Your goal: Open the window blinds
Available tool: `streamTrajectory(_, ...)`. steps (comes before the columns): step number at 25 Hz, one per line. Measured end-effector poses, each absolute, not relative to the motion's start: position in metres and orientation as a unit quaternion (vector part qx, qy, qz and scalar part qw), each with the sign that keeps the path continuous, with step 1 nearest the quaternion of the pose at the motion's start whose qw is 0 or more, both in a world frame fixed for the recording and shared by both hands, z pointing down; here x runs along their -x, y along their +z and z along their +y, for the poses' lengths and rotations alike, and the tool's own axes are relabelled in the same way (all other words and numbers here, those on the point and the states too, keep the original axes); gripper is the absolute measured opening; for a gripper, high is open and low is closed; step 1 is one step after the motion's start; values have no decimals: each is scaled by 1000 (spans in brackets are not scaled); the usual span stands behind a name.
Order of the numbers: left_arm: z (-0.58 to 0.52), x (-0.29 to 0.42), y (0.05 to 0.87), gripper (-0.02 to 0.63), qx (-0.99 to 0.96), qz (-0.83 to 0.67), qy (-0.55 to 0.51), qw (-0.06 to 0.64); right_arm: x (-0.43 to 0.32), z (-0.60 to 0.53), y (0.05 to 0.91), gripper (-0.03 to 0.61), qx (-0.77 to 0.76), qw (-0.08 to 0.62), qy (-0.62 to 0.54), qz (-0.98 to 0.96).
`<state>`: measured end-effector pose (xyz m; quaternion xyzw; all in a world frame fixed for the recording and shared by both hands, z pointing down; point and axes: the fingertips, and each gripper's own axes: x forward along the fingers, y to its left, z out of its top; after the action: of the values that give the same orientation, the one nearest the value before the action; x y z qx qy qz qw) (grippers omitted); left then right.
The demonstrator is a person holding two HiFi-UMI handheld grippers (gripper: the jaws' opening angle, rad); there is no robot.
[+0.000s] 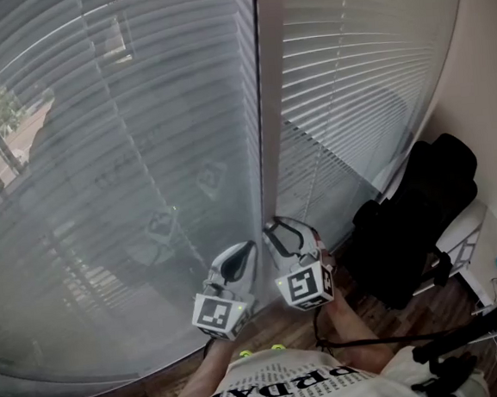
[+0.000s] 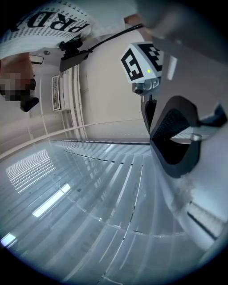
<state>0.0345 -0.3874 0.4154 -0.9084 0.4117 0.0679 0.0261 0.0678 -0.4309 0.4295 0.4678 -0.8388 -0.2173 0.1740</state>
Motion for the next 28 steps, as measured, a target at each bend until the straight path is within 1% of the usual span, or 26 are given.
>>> streamTrajectory(6,-388,-31,411,-8,905,417,73,24,-70,-432,429,133,-475,133,-169,-853)
streamTrajectory(12,-389,-30,410,-8,906,416,76,23,-76,-434,430,133,-481,33,-34,-875)
streamTrajectory(21,-389,-32,408,-8,907,411,85,18,-81,-438,431,133,-480,-71,93,-869)
streamTrajectory(25,-389,-32,409,-8,908,411,81,22,-82,-439,431,133,-477,-88,118,-867)
streamTrajectory(28,-389,-33,409,-8,908,411,84,18,-81,-438,430,135,-485,-66,88,-868)
